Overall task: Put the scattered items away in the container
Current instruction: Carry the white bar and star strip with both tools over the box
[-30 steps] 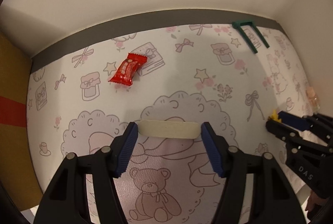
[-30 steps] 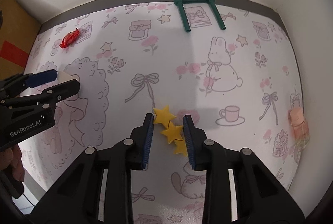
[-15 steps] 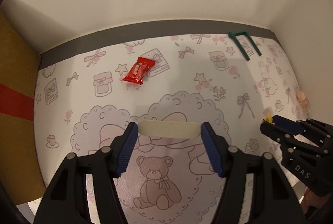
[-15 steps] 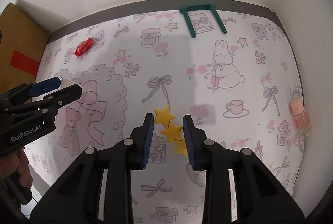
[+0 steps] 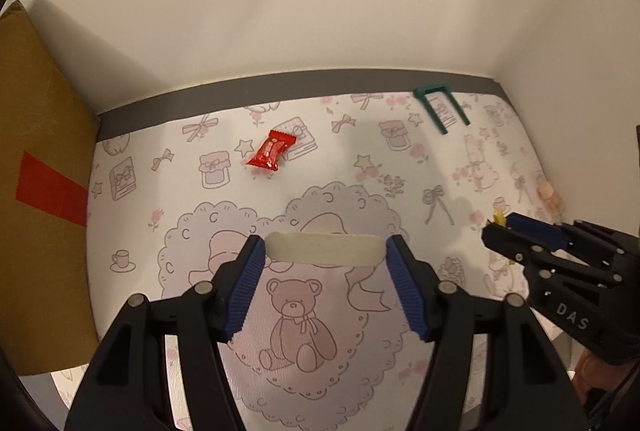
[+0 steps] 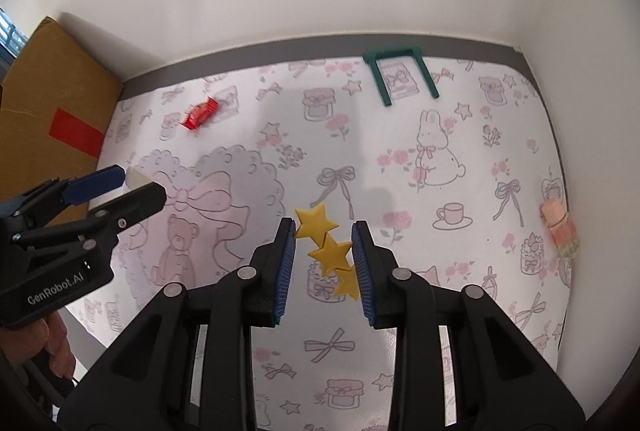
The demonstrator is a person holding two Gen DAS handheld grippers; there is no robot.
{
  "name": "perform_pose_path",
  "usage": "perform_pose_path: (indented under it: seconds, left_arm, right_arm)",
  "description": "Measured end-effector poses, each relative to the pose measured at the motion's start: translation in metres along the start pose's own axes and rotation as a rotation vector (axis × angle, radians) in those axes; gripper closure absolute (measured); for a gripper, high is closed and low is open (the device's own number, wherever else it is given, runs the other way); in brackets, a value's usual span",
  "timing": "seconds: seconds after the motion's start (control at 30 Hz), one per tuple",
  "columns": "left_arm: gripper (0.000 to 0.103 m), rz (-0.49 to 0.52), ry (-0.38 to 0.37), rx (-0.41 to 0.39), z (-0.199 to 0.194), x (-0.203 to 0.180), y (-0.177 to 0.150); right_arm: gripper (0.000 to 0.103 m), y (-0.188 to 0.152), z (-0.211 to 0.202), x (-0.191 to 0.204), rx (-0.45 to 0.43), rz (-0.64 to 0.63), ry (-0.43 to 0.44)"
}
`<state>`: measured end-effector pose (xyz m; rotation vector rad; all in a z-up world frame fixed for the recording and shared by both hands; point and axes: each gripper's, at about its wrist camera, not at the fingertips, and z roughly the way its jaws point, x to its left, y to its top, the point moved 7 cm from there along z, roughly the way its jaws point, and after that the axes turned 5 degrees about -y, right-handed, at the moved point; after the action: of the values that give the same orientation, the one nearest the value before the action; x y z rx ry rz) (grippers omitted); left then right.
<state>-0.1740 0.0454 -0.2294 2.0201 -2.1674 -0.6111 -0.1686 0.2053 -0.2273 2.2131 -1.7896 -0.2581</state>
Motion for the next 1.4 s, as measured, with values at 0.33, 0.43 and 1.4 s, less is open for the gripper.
perform_pose_path:
  seconds: [0.33, 0.43, 1.4]
  left_arm:
    - [0.042, 0.007, -0.016, -0.063, -0.04, -0.004, 0.009]
    - [0.042, 0.011, -0.018, -0.089, -0.054, -0.005, 0.014]
    - [0.042, -0.037, -0.044, -0.33, -0.18, 0.021, 0.068]
  right_arm:
    - [0.073, 0.017, -0.039, 0.013, -0.071, -0.019, 0.001]
    - [0.073, 0.024, -0.052, 0.018, -0.098, -0.03, -0.002]
    - [0.073, 0.078, -0.155, 0.098, -0.29, -0.161, 0.04]
